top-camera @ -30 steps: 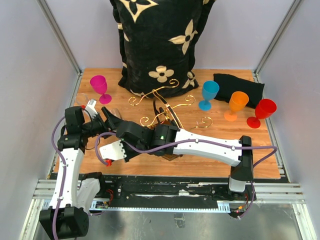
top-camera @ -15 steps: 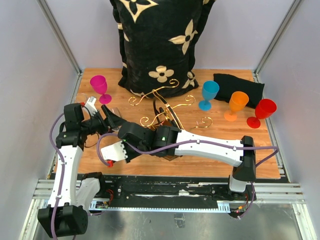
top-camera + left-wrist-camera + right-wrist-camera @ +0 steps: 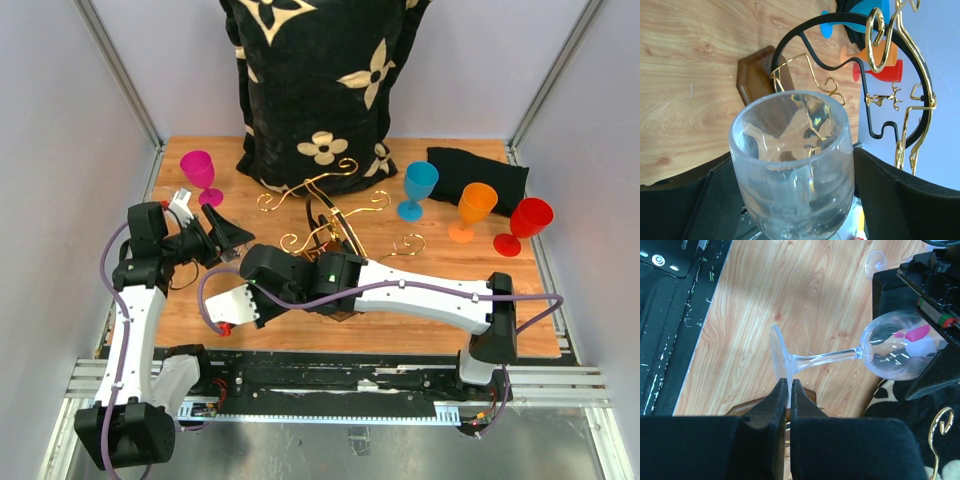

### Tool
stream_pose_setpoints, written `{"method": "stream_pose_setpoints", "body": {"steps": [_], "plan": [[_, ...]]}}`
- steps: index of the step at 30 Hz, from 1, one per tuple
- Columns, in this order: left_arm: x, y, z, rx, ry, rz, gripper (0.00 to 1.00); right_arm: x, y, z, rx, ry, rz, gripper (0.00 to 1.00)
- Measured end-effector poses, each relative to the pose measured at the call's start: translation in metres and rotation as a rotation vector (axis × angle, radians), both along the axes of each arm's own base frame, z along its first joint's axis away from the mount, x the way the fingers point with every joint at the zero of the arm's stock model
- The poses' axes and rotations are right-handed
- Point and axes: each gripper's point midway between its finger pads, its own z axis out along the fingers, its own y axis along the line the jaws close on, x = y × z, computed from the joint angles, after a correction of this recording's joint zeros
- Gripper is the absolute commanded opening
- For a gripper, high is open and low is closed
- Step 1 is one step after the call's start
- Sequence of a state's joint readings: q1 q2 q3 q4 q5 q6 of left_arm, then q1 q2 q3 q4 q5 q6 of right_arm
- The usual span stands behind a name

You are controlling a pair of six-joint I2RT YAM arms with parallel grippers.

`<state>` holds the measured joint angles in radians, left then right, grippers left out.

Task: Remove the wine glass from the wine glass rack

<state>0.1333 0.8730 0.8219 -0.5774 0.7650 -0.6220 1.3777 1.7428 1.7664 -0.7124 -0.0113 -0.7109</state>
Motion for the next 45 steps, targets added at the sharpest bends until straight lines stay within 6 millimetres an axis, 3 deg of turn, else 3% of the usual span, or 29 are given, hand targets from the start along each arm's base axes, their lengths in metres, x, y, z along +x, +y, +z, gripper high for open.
{"method": "stream_pose_setpoints", "body": {"steps": [8, 13, 31, 32, 34, 37, 38, 39, 45], "plan": [[0.003, 0.0, -0.005, -0.004, 0.024, 0.001, 0.8, -0.004, -0.006, -0.003, -0.01, 0.012, 0.01, 0.01], [0.003, 0.0, -0.006, -0.01, 0.031, -0.005, 0.6, -0.004, -0.008, -0.005, -0.016, 0.015, 0.011, 0.01], [-0.005, -0.007, -0.009, -0.044, 0.078, -0.048, 0.57, 0.002, -0.029, -0.012, -0.014, 0.03, 0.058, 0.01], [-0.005, -0.007, -0.009, -0.047, 0.08, -0.049, 0.55, 0.002, -0.03, -0.011, -0.012, 0.028, 0.061, 0.08], [-0.006, -0.008, -0.008, -0.053, 0.083, -0.051, 0.54, 0.003, -0.031, -0.011, -0.012, 0.021, 0.066, 0.37], [-0.005, -0.006, -0.01, -0.036, 0.07, -0.054, 0.51, 0.008, -0.033, -0.011, -0.016, 0.006, 0.044, 0.54], [-0.005, -0.006, -0.01, -0.032, 0.067, -0.055, 0.51, 0.009, -0.033, -0.01, -0.014, 0.004, 0.038, 0.68], [-0.005, -0.005, -0.011, -0.025, 0.064, -0.054, 0.51, 0.013, -0.034, -0.01, -0.013, 0.005, 0.025, 0.75], [0.003, 0.006, -0.019, 0.043, 0.058, 0.006, 0.5, 0.016, -0.037, -0.004, 0.003, 0.027, -0.014, 0.78]]}}
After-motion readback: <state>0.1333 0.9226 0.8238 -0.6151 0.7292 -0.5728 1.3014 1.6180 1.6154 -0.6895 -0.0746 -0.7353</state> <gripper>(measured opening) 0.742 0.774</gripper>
